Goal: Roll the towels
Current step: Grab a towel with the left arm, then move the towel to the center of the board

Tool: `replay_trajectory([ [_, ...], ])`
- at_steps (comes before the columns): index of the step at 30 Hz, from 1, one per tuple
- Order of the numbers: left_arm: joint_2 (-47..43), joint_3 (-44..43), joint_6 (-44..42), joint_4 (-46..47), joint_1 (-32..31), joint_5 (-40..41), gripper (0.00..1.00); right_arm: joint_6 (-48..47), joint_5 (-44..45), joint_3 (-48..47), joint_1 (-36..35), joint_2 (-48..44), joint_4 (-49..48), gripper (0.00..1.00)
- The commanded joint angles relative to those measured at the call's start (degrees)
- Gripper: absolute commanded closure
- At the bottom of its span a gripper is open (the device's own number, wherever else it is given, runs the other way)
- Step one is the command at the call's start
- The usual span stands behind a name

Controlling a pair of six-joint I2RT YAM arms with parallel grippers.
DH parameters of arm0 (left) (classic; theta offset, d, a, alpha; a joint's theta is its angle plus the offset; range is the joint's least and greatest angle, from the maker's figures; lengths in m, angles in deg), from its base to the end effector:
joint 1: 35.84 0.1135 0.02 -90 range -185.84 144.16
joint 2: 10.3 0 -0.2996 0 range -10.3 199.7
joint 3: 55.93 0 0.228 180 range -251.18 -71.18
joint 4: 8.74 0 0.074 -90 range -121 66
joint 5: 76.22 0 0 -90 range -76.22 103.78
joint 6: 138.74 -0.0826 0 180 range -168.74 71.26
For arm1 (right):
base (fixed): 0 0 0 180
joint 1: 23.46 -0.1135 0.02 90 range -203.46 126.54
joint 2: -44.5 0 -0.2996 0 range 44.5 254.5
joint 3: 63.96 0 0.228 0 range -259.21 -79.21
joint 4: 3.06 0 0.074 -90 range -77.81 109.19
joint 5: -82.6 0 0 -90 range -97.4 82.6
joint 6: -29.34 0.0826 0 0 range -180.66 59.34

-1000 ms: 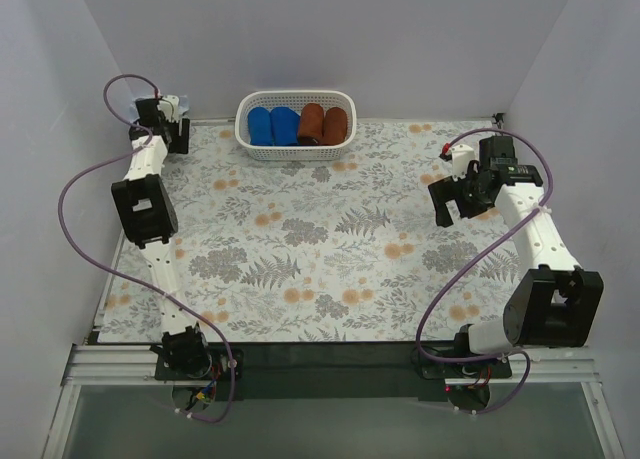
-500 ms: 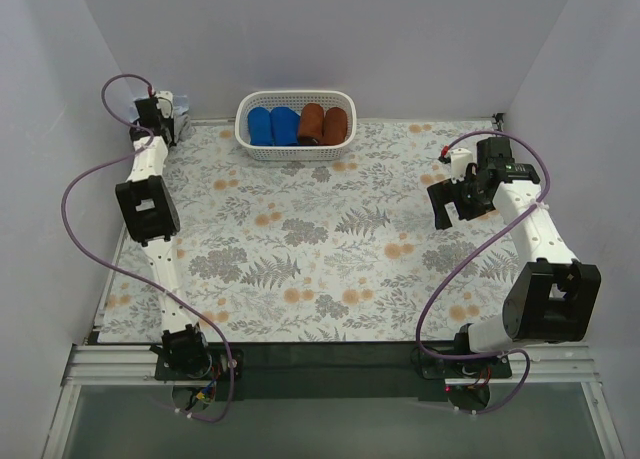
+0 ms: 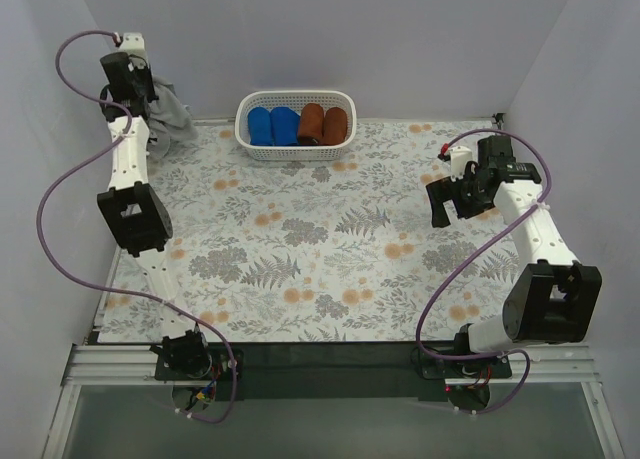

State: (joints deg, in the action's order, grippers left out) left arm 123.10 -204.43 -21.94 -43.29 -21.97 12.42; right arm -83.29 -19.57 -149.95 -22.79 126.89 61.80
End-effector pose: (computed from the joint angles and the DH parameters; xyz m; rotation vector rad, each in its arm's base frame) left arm 0.5768 0.1404 0.3384 -0.6500 1.8003 -0.1750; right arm 0.2825 0.0141 0.2891 -0.5662 2.5447 0.1373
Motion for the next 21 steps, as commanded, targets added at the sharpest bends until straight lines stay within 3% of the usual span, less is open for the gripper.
replay_trajectory([
  [1,-12.80,-2.46,1.84,3.29,0.19,-4.52,1.00,0.22,-2.51,-3.52,0.12,-2.32,0.05,0.01],
  [6,-24.90,5.09,-2.79,0.84,0.11,-13.64,1.00,-1.01,-3.39,-4.93,0.12,-2.50,0.14,0.01],
  [11,-40.66,23.34,-11.07,-0.66,0.02,-31.46,1.00,-1.80,-5.06,-6.25,0.12,-2.76,0.23,0.02],
  [15,-51.91,32.76,-16.16,-7.48,-0.59,-44.84,1.00,-3.03,-6.38,-6.69,0.12,-3.90,0.93,0.02],
  [21,-63.78,43.58,-31.55,-25.00,-12.88,-45.41,1.00,-3.82,-7.70,-6.78,0.13,-4.25,2.25,0.02],
])
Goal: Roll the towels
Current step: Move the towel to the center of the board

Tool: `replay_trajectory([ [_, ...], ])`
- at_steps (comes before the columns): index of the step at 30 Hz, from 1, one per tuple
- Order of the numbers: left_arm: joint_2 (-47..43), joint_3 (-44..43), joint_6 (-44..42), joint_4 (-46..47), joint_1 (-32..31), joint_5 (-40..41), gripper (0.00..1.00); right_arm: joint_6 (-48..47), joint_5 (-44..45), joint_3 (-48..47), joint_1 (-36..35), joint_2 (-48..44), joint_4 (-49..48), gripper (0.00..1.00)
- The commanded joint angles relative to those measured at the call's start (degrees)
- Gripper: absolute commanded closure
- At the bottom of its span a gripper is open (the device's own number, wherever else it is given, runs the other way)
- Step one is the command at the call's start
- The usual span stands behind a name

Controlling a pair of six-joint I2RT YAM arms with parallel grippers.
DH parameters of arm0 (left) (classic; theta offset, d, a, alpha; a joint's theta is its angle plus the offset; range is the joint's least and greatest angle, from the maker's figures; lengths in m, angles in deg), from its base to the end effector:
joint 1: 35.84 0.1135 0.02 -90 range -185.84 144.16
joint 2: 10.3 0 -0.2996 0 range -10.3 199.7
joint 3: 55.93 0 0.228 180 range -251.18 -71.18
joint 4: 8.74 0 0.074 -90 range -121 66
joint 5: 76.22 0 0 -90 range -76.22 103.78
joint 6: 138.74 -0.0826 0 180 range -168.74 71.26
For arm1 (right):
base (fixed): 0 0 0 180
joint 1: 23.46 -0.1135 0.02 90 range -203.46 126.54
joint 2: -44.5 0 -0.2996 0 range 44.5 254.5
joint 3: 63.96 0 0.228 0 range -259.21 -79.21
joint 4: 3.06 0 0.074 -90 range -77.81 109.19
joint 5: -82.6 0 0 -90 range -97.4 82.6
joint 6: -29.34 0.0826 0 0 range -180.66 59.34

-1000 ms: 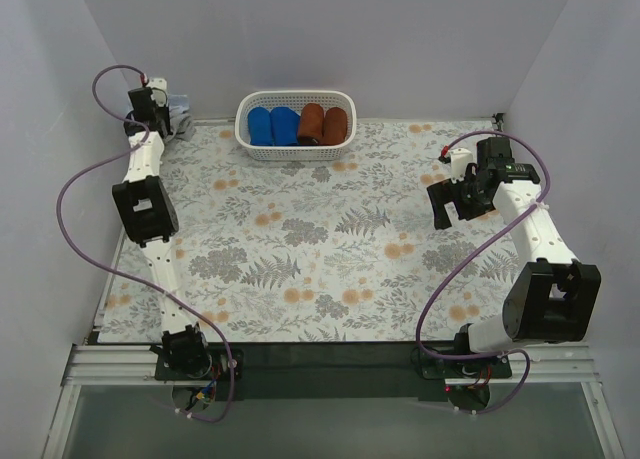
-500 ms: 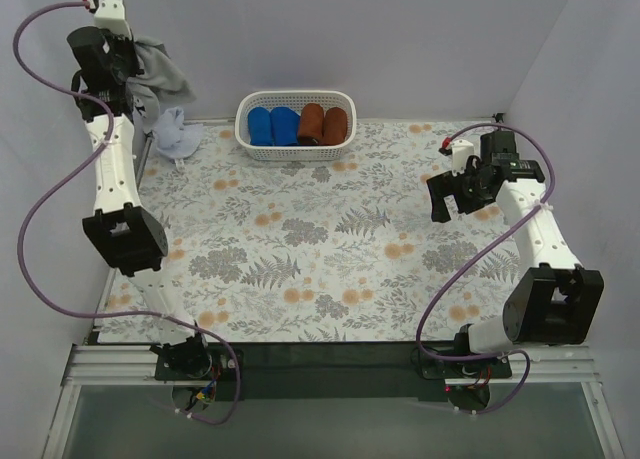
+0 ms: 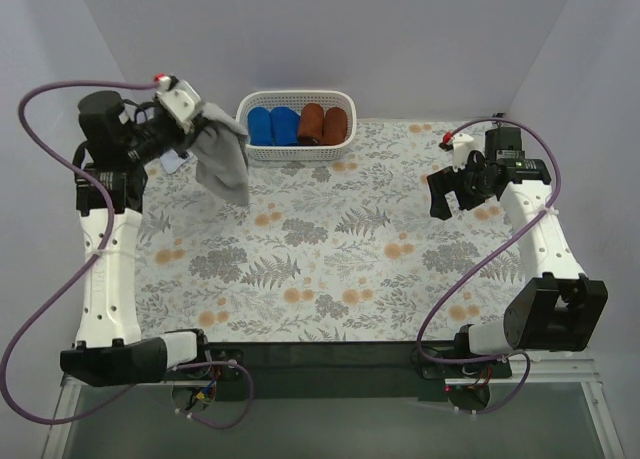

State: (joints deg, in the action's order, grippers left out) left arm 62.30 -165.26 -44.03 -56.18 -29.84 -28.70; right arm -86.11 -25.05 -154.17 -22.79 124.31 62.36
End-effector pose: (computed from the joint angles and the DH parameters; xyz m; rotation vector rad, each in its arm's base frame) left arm 0.2502 -0.0298 0.5107 0.3786 1.7081 -0.6317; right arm 0.2791 0.0218 0.3244 -0.6491 2.3907 0.1980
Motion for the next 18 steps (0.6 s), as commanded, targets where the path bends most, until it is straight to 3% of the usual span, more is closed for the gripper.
replay_trajectory([
  [1,-4.38,9.05,-9.37,-12.63,-9.64,-3.67,1.00,-1.00,-3.00,-2.56,0.12,-1.59,1.86,0.02],
  [4,-8.43,18.54,-7.70,-11.86,-20.12,1.15,1.00,-1.00,-3.88,-2.21,0.12,-1.76,2.56,0.02],
  [7,-8.79,22.79,-2.89,-5.80,-30.39,9.22,1.00,-0.91,-4.23,-1.86,0.12,-1.85,2.91,0.04],
  [11,-3.44,22.72,3.10,1.76,-37.63,15.14,1.00,-1.35,-4.15,-2.30,0.21,-1.85,3.70,0.09],
  [14,1.75,22.45,4.95,4.84,-43.86,21.79,1.00,-1.88,-4.67,-2.04,0.12,-2.11,4.06,0.24],
  [18,5.27,26.21,6.97,7.31,-45.37,27.35,1.00,-1.71,-8.36,1.03,0.12,-2.47,4.32,0.34],
])
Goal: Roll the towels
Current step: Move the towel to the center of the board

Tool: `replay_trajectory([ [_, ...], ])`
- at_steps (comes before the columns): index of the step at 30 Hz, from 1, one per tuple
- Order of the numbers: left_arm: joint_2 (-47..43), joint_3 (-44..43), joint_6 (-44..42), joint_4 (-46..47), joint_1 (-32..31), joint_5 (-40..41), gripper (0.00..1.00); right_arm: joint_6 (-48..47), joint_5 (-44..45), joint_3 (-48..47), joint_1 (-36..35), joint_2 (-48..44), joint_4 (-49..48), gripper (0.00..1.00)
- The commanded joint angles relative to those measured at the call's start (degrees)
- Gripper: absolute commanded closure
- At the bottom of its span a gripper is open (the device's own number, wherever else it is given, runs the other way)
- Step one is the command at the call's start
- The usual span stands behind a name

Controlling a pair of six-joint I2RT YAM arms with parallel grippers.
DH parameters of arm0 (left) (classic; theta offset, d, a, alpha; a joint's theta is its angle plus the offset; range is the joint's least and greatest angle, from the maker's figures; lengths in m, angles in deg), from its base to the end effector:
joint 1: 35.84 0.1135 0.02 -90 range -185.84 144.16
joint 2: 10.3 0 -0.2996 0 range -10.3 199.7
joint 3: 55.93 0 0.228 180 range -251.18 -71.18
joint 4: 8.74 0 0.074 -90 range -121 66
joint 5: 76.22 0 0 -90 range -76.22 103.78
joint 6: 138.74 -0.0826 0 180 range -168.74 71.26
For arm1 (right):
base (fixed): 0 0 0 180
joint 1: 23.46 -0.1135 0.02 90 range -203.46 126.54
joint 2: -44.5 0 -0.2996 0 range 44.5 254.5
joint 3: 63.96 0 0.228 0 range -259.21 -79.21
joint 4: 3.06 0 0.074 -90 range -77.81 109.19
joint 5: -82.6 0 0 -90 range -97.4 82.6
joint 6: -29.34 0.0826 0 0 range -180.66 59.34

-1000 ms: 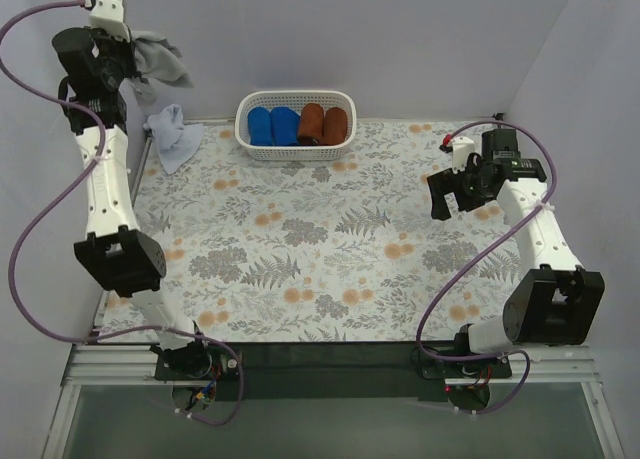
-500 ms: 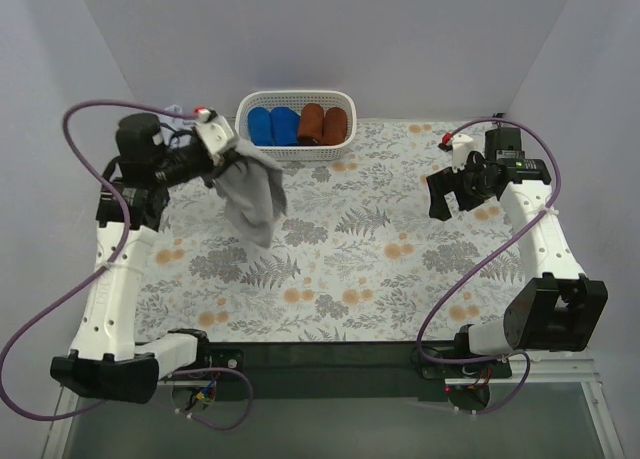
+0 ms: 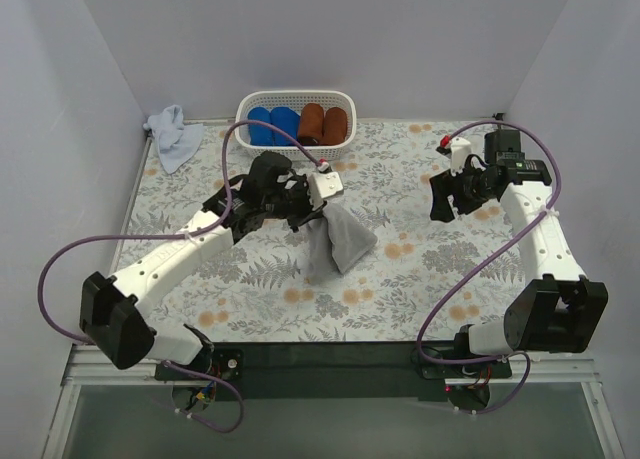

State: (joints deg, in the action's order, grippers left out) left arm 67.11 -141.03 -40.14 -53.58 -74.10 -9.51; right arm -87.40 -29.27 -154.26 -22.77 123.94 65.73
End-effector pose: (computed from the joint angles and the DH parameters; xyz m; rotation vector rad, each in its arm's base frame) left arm 0.2154 -0.2115 0.3459 0.8151 2.1595 -0.8879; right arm 0.2694 0.0275 0.3233 -0.6977 2.4011 0.2985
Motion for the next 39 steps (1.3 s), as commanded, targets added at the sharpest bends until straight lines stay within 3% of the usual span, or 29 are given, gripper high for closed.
replay_trajectory([
  [1,0.99,2.78,3.52,5.15,-1.20,9.13,1.00,-0.42,-4.93,2.00,0.10,-2.18,0.95,0.34],
  [7,3.98,7.52,3.79,6.20,-1.12,16.42,1.00,-0.07,-11.61,8.33,-0.16,-1.57,0.60,0.37],
  [11,6.61,6.75,5.19,6.20,0.37,18.28,1.00,0.81,-15.05,10.79,-3.49,-0.43,-2.28,0.46],
  [15,11.87,0.87,3.54,2.17,9.75,6.38,1.00,3.88,-11.10,13.34,-11.47,-0.34,-8.96,0.50],
  [17,15.92,-2.64,0.46,-4.83,13.64,0.22,0.97,5.47,-9.78,13.96,-16.14,0.71,-14.05,0.55],
  [21,20.50,-6.53,-1.83,-12.33,22.07,-13.60,0.54,7.40,-6.71,12.74,-23.78,6.41,-19.50,0.62],
  [23,19.37,-7.32,-2.88,-14.26,24.28,-18.18,0.48,8.02,-5.56,11.59,-27.04,8.18,-21.71,0.62],
  [24,18.67,-7.59,-3.41,-14.62,25.59,-21.24,0.47,8.20,-5.21,10.81,-29.23,8.80,-22.42,0.62],
  [25,11.26,-5.67,-4.72,-14.02,27.52,-23.80,0.44,8.37,-2.51,9.14,-35.60,13.41,-24.86,0.62],
  [28,7.68,-4.51,-5.00,-14.79,28.06,-24.87,0.43,8.64,1.64,7.55,-39.87,17.58,-25.94,0.64],
  [39,1.70,-3.89,-2.97,-17.17,28.42,-27.25,0.42,8.64,8.94,3.59,-44.55,28.40,-26.03,0.61],
])
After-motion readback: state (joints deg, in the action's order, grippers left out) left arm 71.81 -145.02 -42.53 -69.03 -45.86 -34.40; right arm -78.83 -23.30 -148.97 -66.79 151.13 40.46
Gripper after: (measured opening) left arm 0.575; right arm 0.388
